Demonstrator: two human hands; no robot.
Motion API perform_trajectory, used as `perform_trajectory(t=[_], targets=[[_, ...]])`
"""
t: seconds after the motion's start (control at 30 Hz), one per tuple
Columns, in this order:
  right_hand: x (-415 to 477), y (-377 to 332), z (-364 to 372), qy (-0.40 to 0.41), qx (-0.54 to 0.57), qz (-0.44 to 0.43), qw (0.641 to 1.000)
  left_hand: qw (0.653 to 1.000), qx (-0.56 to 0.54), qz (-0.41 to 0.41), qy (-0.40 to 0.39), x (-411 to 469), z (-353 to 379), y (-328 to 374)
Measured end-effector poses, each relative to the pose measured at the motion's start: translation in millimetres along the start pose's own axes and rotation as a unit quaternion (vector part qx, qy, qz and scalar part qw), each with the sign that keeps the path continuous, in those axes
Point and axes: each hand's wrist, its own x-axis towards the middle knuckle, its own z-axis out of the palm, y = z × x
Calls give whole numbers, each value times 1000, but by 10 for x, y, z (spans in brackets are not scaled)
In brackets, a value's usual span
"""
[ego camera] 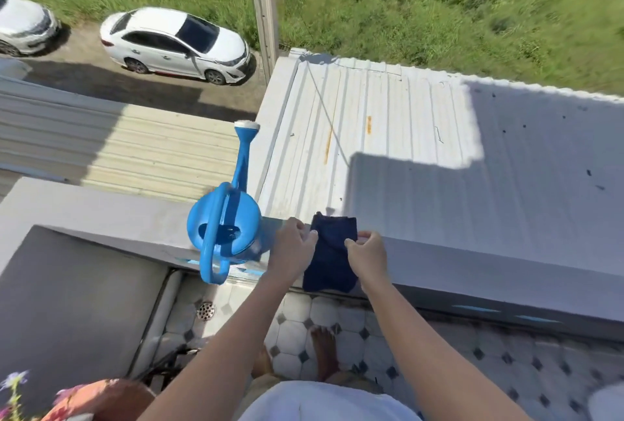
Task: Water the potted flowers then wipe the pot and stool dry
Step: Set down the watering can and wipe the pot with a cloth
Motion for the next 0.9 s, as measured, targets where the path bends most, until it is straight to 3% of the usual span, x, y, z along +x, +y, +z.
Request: perform_trajectory(t=[0.23, 0.43, 0.63, 0.73, 0.9], targets=[[95, 50, -78, -15, 13, 1, 1000, 996, -16, -84, -22, 2, 432, -123], [43, 66, -74, -125, 89, 90, 984, 992, -46, -99, -59, -33, 412, -140], [-170, 88, 62, -254, 56, 29, 965, 985, -131, -107, -30, -399, 1, -508], [-368, 104, 273, -335, 86, 21, 938, 959, -249, -131, -7, -709, -268, -781], [-835, 242, 834, -506, 127, 105, 847, 909, -377, -156, 88, -1324, -703, -1229]])
